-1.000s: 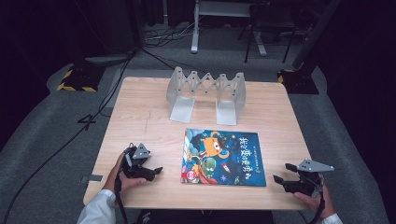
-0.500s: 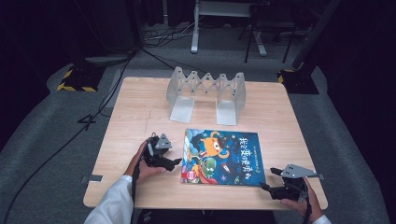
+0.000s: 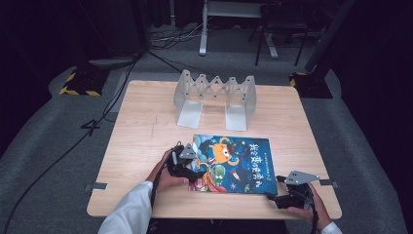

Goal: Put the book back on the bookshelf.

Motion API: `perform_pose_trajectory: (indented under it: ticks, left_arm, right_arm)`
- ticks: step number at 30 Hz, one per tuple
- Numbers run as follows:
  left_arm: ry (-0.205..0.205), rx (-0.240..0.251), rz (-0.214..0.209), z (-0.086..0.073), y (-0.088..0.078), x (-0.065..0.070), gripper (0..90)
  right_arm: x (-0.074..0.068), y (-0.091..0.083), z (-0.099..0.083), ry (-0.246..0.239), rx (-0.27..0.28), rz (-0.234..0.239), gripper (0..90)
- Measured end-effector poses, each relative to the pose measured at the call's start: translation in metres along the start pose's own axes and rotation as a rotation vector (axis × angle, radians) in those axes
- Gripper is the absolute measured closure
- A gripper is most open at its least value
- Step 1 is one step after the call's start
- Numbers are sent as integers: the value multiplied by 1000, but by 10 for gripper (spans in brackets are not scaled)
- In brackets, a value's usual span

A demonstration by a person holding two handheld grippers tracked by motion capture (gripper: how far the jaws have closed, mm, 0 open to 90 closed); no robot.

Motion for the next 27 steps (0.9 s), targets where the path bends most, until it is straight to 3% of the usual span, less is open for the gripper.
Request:
perform_pose_trajectory:
  ticks: [8, 9, 11, 12, 16, 27]
  left_arm:
    - [2, 10, 4, -6, -5, 7, 169]
    - [-9, 12, 2, -7, -6, 7, 168]
    - [-87, -11, -39, -13, -9, 4, 167]
    - [-89, -9, -41, -16, -11, 5, 166]
    - [-56, -11, -74, -21, -17, 12, 168]
    - [-49, -15, -85, -33, -30, 29, 161]
  right_arm:
    - [-1, 8, 6, -7, -23, 0, 133]
    - [-1, 8, 7, -6, -23, 2, 132]
    - [-1, 9, 7, -7, -26, 4, 129]
    - [0, 9, 8, -8, -28, 3, 127]
    - [1, 11, 9, -14, -31, 12, 126]
    - [4, 17, 18, -67, -56, 35, 118]
Point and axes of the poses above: each handheld gripper's, and its own axes: y roughly forward along the jaws, z roughly out of its top, x roughly to its right, the point moved 6 cm from there along y, roughly forward along the jaws, and after that the axes turned 4 degrees about z, right-handed, at the moved point
